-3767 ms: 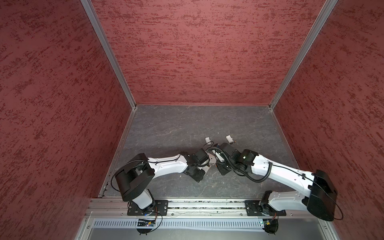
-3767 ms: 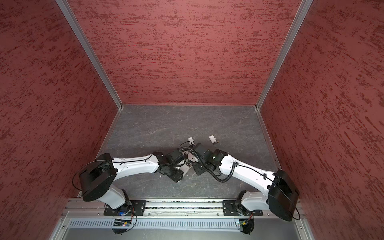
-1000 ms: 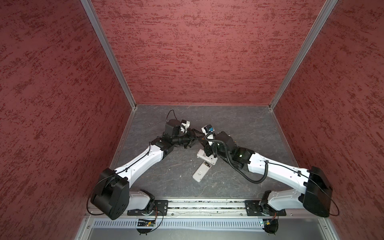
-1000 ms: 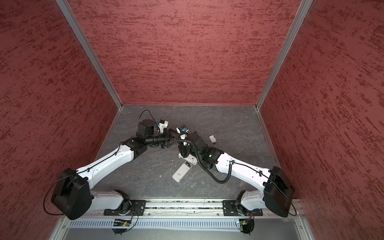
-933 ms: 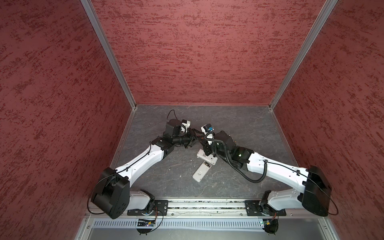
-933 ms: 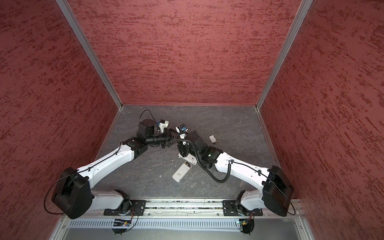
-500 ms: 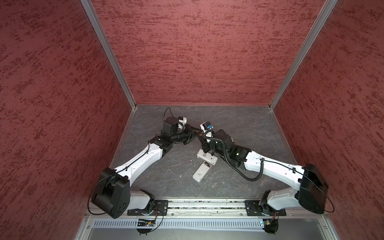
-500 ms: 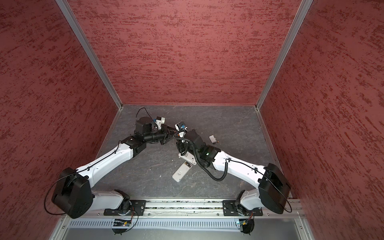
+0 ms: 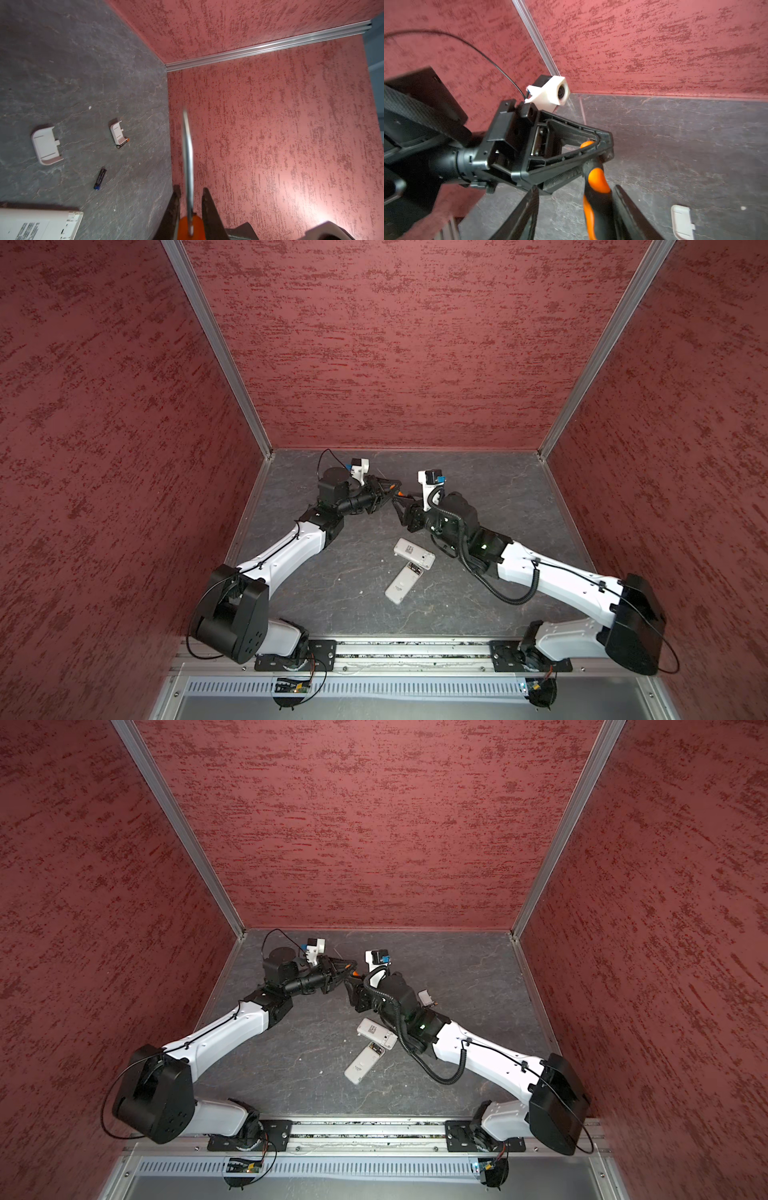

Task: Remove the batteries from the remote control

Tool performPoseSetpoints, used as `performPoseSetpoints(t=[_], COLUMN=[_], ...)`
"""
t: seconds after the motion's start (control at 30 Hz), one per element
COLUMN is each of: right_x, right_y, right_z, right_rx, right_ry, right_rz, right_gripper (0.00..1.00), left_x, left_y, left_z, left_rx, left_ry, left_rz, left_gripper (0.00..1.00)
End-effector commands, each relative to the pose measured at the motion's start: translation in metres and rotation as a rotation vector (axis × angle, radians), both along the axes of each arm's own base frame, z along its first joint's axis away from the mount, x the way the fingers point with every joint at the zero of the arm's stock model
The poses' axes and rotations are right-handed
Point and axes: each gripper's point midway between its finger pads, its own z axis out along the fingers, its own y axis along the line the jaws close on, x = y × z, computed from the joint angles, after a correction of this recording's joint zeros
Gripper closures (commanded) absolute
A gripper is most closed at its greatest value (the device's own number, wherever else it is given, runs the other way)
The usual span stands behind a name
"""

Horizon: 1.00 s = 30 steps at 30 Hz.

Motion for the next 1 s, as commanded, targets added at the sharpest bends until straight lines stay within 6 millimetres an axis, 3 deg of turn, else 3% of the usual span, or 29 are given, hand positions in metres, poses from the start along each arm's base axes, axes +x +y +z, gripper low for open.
performPoseSetpoints(t=[0.0,0.13,0.4,0.8,0.9,0.97], right_x=[0.002,0.014,0.027,0.025,0.026,0.028], right_y=[-0.014,-0.025,-0.011,0.003,0.002,0.001], right_z=[0.021,0.011,0.01,0.019,0.019,0.019], right_rx=[0.273,0.416,0.451,0.485,0.482,0.481], right_ry=[0.084,0.164,0.169,0.169,0.161,0.156], right_rz=[-0.022,-0.024,0.027,0.099,0.09,0.086], right_gripper=[0.43,0.49,0.55,0.59,0.65,0.75], left_x=[0.003,0.003,-0.001,0.002,-0.001,-0.004], left_y=[0.001,0.002,-0.003,-0.007,-0.013,-0.017], left_z=[0.032,0.04,0.046,0.044,0.045,0.043], left_rx=[-0.08,-0.093,-0.085,-0.069,-0.069,-0.065], left_ry=[-0.127,-0.157,-0.17,-0.181,-0.183,-0.177], left_rz=[-0.003,0.005,-0.007,-0.003,-0.017,-0.028], left_gripper=[1.0,1.0,1.0,1.0,1.0,1.0])
